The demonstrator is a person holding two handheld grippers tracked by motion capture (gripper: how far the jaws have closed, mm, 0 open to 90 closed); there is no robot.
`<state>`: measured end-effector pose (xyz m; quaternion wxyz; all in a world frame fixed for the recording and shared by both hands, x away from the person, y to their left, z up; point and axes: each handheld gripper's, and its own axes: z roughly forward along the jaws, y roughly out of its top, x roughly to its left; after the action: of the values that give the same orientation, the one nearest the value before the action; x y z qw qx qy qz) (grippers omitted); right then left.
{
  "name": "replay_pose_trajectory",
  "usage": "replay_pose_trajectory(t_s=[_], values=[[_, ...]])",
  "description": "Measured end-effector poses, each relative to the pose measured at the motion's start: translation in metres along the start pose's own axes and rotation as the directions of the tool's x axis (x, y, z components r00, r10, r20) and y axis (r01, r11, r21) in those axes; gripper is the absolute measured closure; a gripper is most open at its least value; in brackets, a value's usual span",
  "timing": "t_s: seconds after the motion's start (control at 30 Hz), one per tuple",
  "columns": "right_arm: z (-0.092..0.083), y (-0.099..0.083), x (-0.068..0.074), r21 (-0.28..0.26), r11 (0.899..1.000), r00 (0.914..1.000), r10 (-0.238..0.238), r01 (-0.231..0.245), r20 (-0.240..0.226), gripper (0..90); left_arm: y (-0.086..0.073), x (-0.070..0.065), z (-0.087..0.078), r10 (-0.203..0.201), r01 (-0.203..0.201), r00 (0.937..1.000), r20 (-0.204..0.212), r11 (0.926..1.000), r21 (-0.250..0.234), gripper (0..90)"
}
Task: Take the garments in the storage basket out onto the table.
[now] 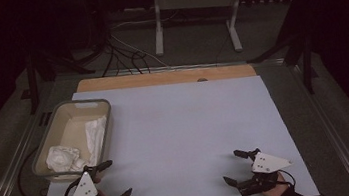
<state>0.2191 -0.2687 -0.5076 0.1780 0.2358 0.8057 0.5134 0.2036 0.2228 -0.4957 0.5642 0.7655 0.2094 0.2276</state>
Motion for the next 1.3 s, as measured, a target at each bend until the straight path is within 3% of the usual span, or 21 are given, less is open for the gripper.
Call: replay_pose_trajectory(t_s=[0.33,0.5,0.6,0.8,1.0,1.3], values=[[0.003,0.001,0.003,-0.007,1.000,0.9997,-0.024,0.024,-0.007,9.1,0.000,-0.001,0.000,0.013,-0.013,0.9999,0.001,0.9999,-0.003,0.0],[0.003,0.002,0.004,-0.005,1.000,0.9999,-0.012,0.012,-0.006,9.1,0.000,-0.001,0.000,0.008,-0.008,0.9999,0.013,1.0000,0.003,0.0],[0.002,0.002,0.007,0.001,1.000,0.9995,-0.031,0.031,0.004,9.1,0.001,-0.002,0.001,0.014,-0.014,0.9996,0.026,0.9999,0.008,0.0],[0.003,0.002,0.010,-0.008,1.000,0.9997,-0.025,0.025,0.003,9.1,0.002,-0.003,0.004,0.013,-0.015,0.9977,0.067,0.9996,0.024,0.0],[0.003,0.004,0.011,-0.007,1.000,0.9996,-0.028,0.028,0.005,9.1,0.006,-0.006,0.008,0.021,-0.025,0.9916,0.128,0.9992,0.032,0.0],[0.002,0.006,0.011,-0.019,0.999,0.9994,-0.031,0.032,0.013,9.1,0.020,-0.004,0.004,0.018,-0.019,0.9834,0.180,0.9998,0.001,0.0]])
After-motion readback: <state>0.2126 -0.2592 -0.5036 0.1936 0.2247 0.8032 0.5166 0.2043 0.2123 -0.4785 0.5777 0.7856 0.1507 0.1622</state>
